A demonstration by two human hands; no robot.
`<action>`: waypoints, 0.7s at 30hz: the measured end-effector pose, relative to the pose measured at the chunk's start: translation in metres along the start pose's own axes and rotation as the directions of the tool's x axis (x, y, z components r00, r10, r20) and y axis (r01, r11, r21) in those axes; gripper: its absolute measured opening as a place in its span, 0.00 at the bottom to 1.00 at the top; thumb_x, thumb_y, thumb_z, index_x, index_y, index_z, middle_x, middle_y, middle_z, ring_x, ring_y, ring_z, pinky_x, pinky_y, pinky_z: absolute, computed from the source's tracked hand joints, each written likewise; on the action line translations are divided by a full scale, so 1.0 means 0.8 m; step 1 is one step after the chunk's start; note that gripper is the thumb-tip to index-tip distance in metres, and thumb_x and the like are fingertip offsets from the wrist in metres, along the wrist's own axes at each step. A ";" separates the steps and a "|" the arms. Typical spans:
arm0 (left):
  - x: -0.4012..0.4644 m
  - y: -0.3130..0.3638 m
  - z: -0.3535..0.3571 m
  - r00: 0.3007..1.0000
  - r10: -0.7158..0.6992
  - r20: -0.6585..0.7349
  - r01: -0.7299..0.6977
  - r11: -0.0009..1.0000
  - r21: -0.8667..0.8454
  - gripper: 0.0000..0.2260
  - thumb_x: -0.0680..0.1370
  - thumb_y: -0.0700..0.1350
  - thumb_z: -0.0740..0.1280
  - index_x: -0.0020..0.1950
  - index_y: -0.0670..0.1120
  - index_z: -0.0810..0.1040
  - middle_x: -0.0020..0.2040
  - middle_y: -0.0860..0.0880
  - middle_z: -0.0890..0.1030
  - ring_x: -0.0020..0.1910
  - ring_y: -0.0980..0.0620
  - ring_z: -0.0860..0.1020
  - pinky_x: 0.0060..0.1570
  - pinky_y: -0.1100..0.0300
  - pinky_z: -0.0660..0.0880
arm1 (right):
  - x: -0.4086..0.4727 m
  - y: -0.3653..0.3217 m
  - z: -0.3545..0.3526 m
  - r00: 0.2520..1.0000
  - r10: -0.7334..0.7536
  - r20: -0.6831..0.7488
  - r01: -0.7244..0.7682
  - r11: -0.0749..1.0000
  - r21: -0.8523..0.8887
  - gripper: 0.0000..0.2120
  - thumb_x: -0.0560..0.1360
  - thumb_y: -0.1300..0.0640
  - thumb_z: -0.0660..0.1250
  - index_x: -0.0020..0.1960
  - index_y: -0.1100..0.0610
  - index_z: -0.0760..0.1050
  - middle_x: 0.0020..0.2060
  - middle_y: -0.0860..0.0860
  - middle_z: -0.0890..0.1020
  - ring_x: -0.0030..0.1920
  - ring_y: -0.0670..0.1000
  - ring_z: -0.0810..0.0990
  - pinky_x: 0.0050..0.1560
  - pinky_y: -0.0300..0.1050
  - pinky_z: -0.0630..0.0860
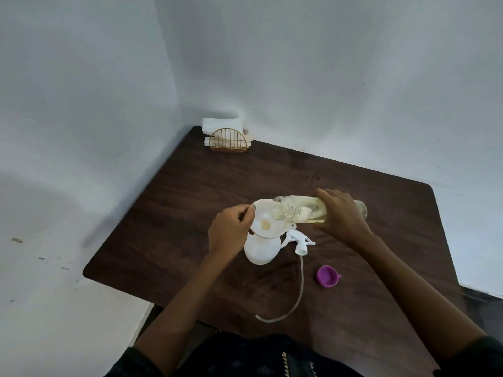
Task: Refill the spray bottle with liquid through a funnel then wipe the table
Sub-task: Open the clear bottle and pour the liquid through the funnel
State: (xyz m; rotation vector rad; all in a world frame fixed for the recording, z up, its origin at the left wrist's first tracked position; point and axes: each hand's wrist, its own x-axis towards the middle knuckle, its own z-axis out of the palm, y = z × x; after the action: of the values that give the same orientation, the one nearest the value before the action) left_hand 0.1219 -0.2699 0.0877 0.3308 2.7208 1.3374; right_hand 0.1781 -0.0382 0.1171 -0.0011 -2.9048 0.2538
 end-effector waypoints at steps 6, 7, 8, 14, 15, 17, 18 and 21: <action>0.002 -0.001 0.001 1.000 -0.002 0.000 0.002 1.000 -0.016 0.15 0.79 0.51 0.61 0.37 0.47 0.79 0.28 0.53 0.75 0.31 0.52 0.76 0.30 0.60 0.65 | 0.000 -0.001 -0.002 1.000 -0.001 0.008 0.001 1.000 -0.006 0.22 0.60 0.56 0.78 0.50 0.61 0.75 0.42 0.57 0.81 0.41 0.59 0.76 0.43 0.46 0.63; 0.002 -0.001 0.001 1.000 -0.001 0.000 0.001 1.000 -0.015 0.15 0.79 0.51 0.60 0.38 0.47 0.80 0.28 0.53 0.76 0.31 0.53 0.76 0.30 0.60 0.65 | 0.000 -0.001 -0.002 1.000 -0.001 0.010 0.001 1.000 -0.007 0.22 0.60 0.56 0.78 0.49 0.61 0.75 0.42 0.57 0.81 0.41 0.59 0.76 0.43 0.46 0.63; 0.002 -0.001 0.002 1.000 -0.002 0.002 0.002 1.000 -0.012 0.15 0.79 0.51 0.60 0.38 0.48 0.80 0.28 0.53 0.76 0.30 0.53 0.76 0.30 0.60 0.65 | 0.000 -0.001 -0.002 1.000 0.000 0.013 0.000 1.000 -0.009 0.22 0.60 0.55 0.78 0.49 0.61 0.75 0.42 0.57 0.81 0.41 0.59 0.76 0.43 0.46 0.64; 0.000 -0.001 0.000 1.000 0.005 0.006 -0.005 1.000 -0.002 0.14 0.80 0.51 0.60 0.36 0.49 0.78 0.27 0.54 0.75 0.29 0.54 0.75 0.30 0.62 0.64 | 0.000 -0.002 -0.003 1.000 0.001 0.020 0.000 1.000 -0.022 0.21 0.60 0.55 0.78 0.49 0.60 0.75 0.42 0.56 0.81 0.41 0.58 0.76 0.43 0.46 0.63; 0.000 0.000 0.000 1.000 0.008 0.006 -0.008 1.000 -0.002 0.14 0.80 0.51 0.60 0.36 0.50 0.77 0.27 0.54 0.75 0.29 0.54 0.75 0.30 0.62 0.63 | 0.000 -0.002 -0.003 1.000 -0.001 0.021 0.002 1.000 -0.025 0.22 0.60 0.55 0.78 0.49 0.60 0.75 0.42 0.56 0.81 0.41 0.58 0.77 0.43 0.46 0.63; -0.001 0.001 -0.001 1.000 0.011 0.005 -0.011 1.000 -0.002 0.14 0.80 0.50 0.60 0.36 0.50 0.77 0.27 0.54 0.75 0.29 0.54 0.75 0.29 0.62 0.63 | 0.000 -0.002 -0.003 1.000 -0.002 0.023 0.003 1.000 -0.025 0.21 0.60 0.55 0.78 0.49 0.61 0.75 0.41 0.57 0.81 0.40 0.59 0.77 0.42 0.46 0.63; -0.001 0.001 -0.001 1.000 0.009 0.006 -0.009 1.000 0.003 0.14 0.80 0.51 0.60 0.36 0.50 0.77 0.27 0.54 0.74 0.29 0.54 0.75 0.29 0.62 0.63 | 0.001 -0.002 -0.003 1.000 -0.001 0.025 0.001 1.000 -0.025 0.22 0.60 0.56 0.78 0.49 0.61 0.75 0.41 0.57 0.81 0.40 0.59 0.77 0.42 0.46 0.63; -0.001 0.002 -0.002 1.000 0.004 0.008 -0.004 1.000 0.011 0.16 0.79 0.50 0.60 0.32 0.51 0.73 0.25 0.54 0.72 0.29 0.53 0.75 0.28 0.62 0.61 | 0.002 -0.003 -0.003 0.999 0.005 0.033 -0.004 1.000 -0.027 0.22 0.60 0.56 0.78 0.49 0.61 0.75 0.42 0.57 0.81 0.41 0.60 0.77 0.42 0.46 0.63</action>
State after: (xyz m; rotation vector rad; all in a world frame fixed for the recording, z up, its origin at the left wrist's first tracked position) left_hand 0.1228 -0.2705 0.0895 0.3420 2.7236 1.3198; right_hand 0.1774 -0.0397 0.1204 -0.0085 -2.9411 0.2171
